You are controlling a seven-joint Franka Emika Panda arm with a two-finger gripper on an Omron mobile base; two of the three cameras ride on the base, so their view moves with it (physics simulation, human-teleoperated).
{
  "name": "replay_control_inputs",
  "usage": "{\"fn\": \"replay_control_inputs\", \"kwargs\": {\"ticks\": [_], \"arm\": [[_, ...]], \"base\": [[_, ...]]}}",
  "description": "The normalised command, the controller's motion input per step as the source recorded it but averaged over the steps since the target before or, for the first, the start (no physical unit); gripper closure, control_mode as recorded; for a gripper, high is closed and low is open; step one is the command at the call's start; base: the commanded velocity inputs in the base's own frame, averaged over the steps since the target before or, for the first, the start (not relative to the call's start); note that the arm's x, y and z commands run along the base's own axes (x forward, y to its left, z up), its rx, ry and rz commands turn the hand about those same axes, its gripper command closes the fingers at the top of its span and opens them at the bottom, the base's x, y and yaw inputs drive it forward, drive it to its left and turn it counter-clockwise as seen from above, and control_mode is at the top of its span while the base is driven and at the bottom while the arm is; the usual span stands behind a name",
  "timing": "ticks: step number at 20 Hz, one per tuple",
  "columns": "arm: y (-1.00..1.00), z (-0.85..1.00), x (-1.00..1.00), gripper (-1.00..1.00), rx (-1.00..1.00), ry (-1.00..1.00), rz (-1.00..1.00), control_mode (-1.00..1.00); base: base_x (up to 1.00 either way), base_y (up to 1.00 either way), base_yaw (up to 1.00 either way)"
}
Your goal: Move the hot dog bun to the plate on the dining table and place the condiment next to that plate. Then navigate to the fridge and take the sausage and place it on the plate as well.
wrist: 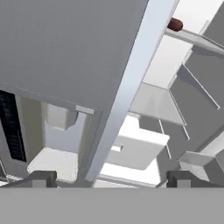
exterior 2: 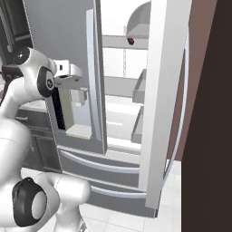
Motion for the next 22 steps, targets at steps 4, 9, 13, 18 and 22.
{"fn": "replay_control_inputs", "kwargs": {"ticks": [4,9,13,18,22], "arm": [[-0.24,0.14,0.30,-1.00,0.12,0.00,-0.11,-1.00],[-0.34,0.17,0.27,-1.00,0.07,0.03,-0.03,-1.00],[-0.19,0.12,0.65,-1.00,0.10,0.13,0.00,-1.00],[0.00,0.01,0.71,-1.00,0.04,0.06,0.00,-1.00],[0.00,-0.02,0.46,-1.00,0.01,0.00,0.00,-1.00]], "base": [[0.00,0.00,0.00],[0.00,0.00,0.00],[0.00,0.00,0.00],[0.00,0.00,0.00],[0.00,0.00,0.00]]}}
